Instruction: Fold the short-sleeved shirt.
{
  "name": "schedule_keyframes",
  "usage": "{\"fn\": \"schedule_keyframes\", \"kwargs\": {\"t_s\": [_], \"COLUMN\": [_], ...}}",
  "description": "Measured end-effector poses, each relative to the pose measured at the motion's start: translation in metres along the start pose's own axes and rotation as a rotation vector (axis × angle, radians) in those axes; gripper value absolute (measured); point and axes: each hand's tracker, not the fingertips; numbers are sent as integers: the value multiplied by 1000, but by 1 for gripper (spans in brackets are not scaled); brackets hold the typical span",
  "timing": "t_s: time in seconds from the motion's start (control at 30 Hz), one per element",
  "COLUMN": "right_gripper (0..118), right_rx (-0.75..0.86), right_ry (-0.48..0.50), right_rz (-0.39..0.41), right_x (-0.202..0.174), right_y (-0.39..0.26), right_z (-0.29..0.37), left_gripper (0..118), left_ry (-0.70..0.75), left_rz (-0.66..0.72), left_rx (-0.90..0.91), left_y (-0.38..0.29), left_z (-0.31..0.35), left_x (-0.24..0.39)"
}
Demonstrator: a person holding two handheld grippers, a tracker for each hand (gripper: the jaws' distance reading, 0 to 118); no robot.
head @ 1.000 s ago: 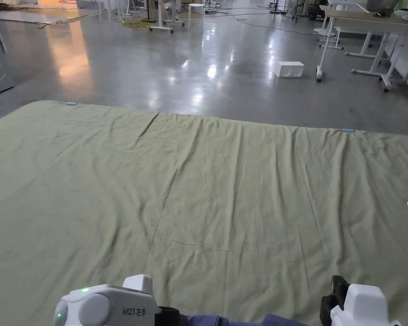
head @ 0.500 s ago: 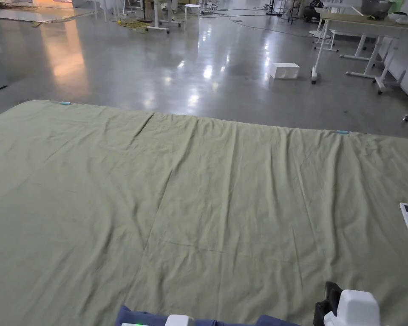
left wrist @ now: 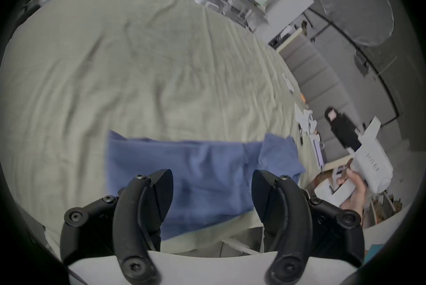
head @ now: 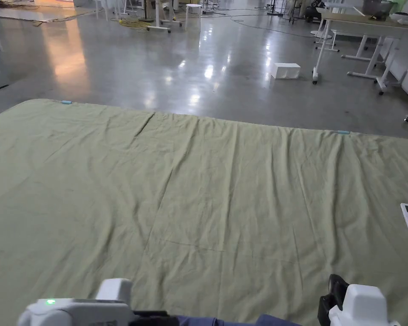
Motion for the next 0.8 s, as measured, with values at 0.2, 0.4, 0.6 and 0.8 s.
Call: {"fn": "schedule_keyframes", "kwargs": {"t_s": [0.2,0.4,0.6,0.8], "right_gripper": [0,0,0,0], "right_rx": [10,8,1,-7], "right_ry": [3,7,8,6], "right_rz": [1,3,12,17], "right_x": [0,-4,-7,-9], "right_y": [4,5,3,1], "right_z": [-2,-2,-1,0], "left_gripper": [75,75,75,53], "left_ry": [45,-126,-372,-396], "left_rz": [32,201,327,357], "left_rx": [9,-90,-77,-70], "left_y": [11,-5,-28,-36], "left_z": [21,-9,-38,-55], "left_x": [-71,-124,-136,-130]}}
